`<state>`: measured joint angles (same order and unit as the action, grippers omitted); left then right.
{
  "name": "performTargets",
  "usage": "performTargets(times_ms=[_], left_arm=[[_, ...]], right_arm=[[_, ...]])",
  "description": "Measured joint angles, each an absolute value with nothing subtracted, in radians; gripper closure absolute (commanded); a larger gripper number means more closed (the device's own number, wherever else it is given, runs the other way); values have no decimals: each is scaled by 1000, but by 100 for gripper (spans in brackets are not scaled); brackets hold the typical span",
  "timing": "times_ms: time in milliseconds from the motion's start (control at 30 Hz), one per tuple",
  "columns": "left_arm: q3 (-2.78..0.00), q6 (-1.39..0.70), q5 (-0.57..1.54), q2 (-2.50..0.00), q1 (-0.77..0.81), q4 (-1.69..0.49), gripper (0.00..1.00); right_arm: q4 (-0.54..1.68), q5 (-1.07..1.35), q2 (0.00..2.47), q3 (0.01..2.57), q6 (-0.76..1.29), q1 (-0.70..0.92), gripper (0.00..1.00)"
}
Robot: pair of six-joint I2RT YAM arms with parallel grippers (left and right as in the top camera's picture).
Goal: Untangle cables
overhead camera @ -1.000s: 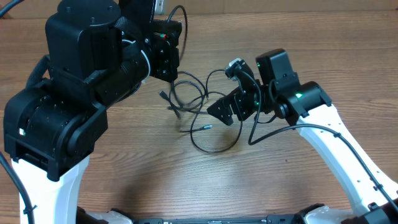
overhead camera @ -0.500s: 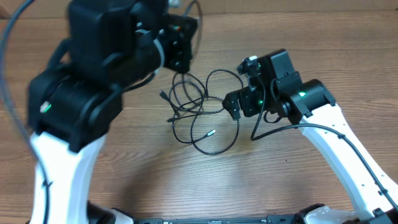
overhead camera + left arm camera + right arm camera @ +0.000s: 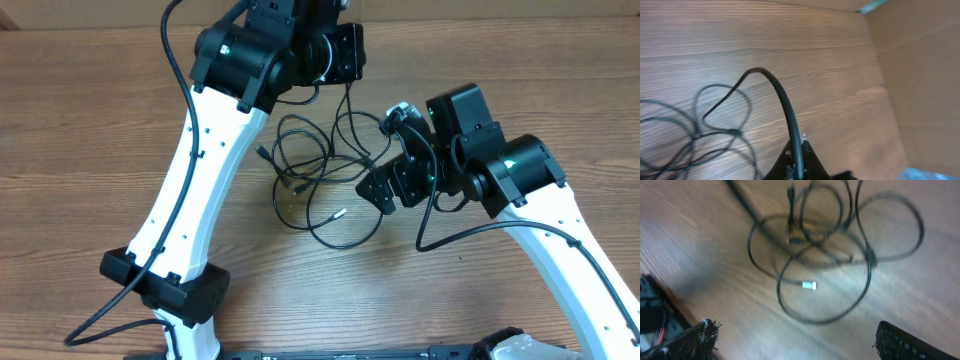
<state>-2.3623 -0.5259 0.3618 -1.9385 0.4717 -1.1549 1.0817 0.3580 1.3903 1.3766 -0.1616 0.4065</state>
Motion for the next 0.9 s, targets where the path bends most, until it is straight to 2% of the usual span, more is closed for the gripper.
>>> performTargets(times_ms=[200,367,667,900], left_arm=[[-2363,-575,534,-1934,472,-1108,96],[-2363,-593,636,-1924,472,-1099,96],[-2363,-580,653,-1840,472,-1119,96],[-2363,-574,651,-1748,472,-1120,96]], right_arm=[[916,342,1390,1377,-152,406,0],[811,229,1390,1377,-103,407,0],[688,49,1390,1377,-45,406,0],[554,38,1390,1377,-9,407,0]])
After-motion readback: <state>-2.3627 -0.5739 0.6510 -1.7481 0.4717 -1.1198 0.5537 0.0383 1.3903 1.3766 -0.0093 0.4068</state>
